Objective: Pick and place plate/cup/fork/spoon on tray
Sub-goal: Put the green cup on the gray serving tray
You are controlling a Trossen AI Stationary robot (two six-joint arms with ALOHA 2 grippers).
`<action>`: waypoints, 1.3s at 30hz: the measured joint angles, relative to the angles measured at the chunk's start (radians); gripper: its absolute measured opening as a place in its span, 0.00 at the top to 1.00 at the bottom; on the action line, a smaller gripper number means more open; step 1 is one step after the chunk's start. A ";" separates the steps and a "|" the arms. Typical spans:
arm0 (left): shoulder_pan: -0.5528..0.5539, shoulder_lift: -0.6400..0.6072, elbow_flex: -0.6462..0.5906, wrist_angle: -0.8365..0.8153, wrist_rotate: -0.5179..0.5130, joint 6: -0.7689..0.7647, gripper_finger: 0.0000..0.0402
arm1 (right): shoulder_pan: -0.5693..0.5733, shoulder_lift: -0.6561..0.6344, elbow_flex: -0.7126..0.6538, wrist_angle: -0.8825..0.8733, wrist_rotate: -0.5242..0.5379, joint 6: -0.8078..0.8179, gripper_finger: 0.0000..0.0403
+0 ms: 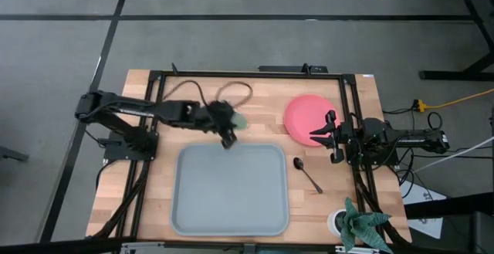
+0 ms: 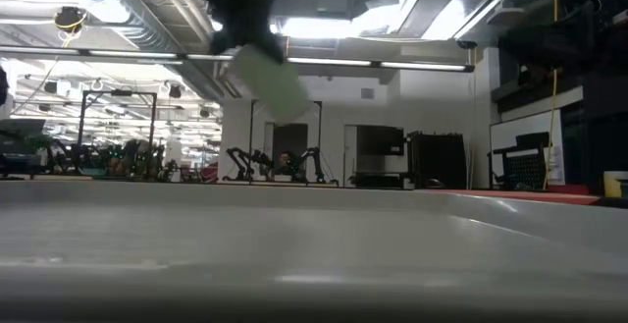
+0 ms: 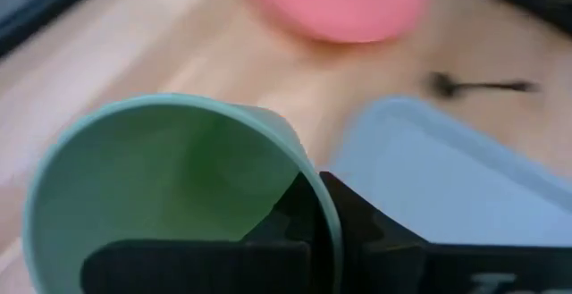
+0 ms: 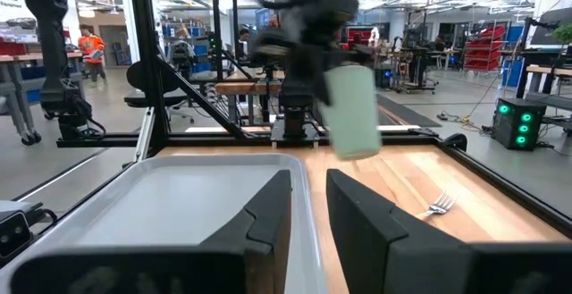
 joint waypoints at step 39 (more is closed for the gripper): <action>-0.151 0.681 0.632 -0.257 0.268 0.517 0.89 | 0.000 0.000 0.000 -0.033 0.000 0.007 0.80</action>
